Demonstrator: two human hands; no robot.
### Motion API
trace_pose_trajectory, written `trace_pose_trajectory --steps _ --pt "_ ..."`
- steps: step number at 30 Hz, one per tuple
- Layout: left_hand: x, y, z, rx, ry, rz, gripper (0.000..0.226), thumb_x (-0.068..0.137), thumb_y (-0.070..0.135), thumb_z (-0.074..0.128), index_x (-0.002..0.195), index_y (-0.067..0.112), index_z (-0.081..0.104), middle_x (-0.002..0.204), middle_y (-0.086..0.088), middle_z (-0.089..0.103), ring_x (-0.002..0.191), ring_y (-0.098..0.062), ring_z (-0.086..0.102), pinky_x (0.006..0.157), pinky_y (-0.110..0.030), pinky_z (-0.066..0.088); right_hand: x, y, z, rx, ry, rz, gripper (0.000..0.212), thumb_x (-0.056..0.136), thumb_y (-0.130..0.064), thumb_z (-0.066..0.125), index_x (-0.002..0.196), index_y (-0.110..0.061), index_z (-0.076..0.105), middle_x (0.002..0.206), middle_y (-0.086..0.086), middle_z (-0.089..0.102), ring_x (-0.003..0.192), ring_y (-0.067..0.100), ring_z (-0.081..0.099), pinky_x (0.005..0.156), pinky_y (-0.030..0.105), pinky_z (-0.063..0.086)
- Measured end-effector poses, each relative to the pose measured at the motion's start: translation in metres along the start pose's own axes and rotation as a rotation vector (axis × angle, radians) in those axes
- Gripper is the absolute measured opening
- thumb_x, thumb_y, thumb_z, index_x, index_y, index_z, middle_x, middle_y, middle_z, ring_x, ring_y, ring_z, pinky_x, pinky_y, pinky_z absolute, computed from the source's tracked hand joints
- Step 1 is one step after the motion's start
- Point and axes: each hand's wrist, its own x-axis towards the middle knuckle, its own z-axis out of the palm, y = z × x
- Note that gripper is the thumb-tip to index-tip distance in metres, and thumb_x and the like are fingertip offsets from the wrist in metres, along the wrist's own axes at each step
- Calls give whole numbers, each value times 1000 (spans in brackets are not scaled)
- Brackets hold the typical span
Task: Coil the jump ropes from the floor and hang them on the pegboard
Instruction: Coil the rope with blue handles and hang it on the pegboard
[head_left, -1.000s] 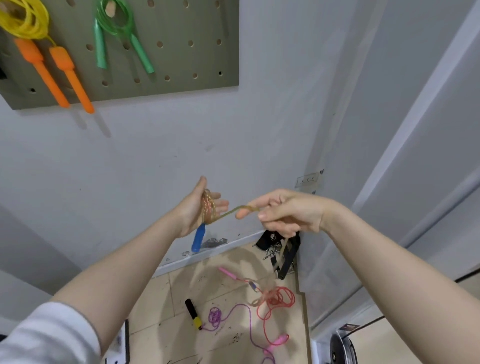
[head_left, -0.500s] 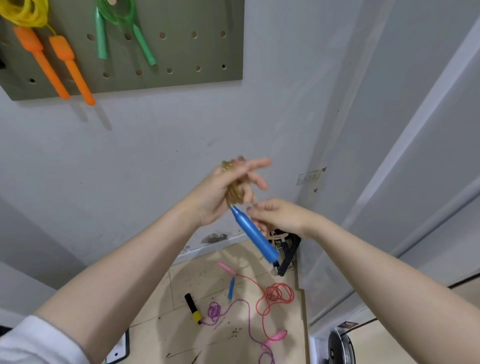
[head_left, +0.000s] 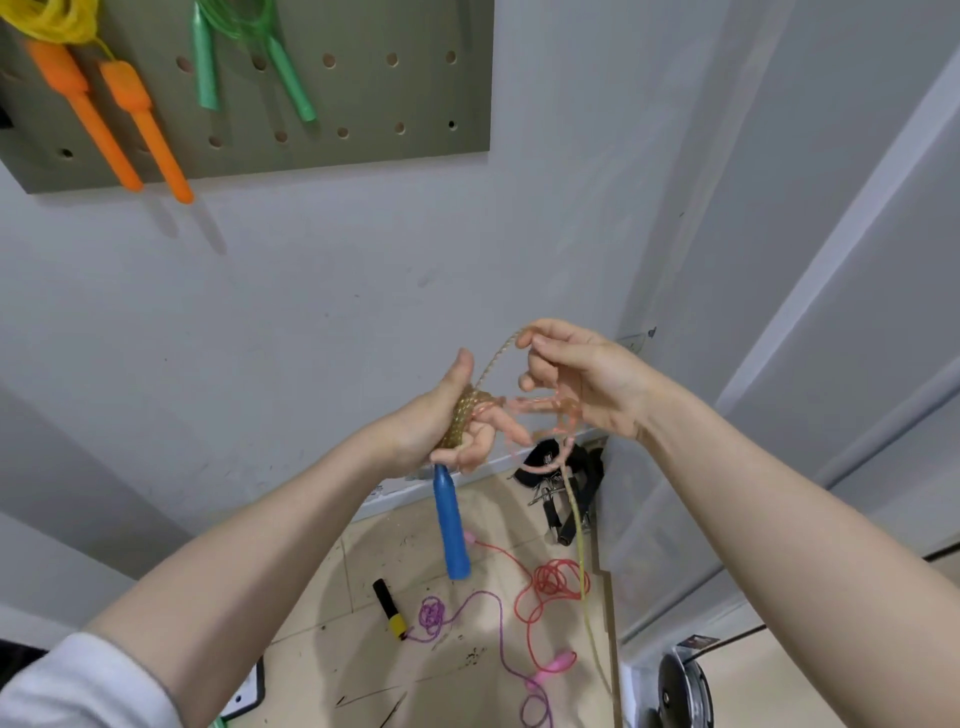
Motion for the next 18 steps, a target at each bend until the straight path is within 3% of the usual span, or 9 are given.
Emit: trace_pose_trajectory --steps 2,4,7,10,13,16,18 --pt "-2 7 3 -32 43 115 68 87 61 32 84 4 68 37 7 31 35 -9 22 48 -22 34 -3 8 -4 46 -24 82 13 87 -24 46 89 -14 55 56 2 47 67 18 62 64 42 58" --pt "0 9 0 -68 229 164 40 94 36 48 74 6 65 39 8 26 36 -9 21 44 -20 30 -7 13 -8 3 -30 190 18 94 -31 42 91 -16 51 65 5 51 72 23 66 63 45 58" --pt "6 1 -12 -452 528 188 43 99 30 37 67 7 53 35 8 25 29 -7 17 42 -17 33 -11 19 -15 -55 15 306 31 99 -40 30 90 -17 48 65 5 51 67 26 68 39 25 51" --pt "5 -9 -24 -764 635 219 42 101 34 30 79 9 56 39 8 37 26 -4 21 46 -15 41 -14 22 -24 -20 21 375 41 99 -42 27 86 -12 52 59 7 47 44 19 60 32 17 40" --pt "8 -16 -25 -840 724 196 40 101 34 30 91 12 62 69 5 63 28 -4 27 51 -14 45 -19 25 -27 -54 -6 352 24 89 -27 44 79 -7 52 51 5 48 44 17 55 40 19 44" --pt "13 -25 -25 -787 832 134 37 101 35 29 106 15 60 97 4 65 32 -3 35 66 -17 45 -16 31 -28 -39 23 256 16 89 -14 46 76 -6 50 56 5 50 55 18 59 52 20 50" --pt "16 -30 -25 -709 892 79 36 102 36 30 118 18 57 102 8 65 35 -3 41 67 -17 41 -8 38 -28 -108 175 134 21 95 -9 43 77 -8 55 68 5 54 58 15 59 54 19 49"
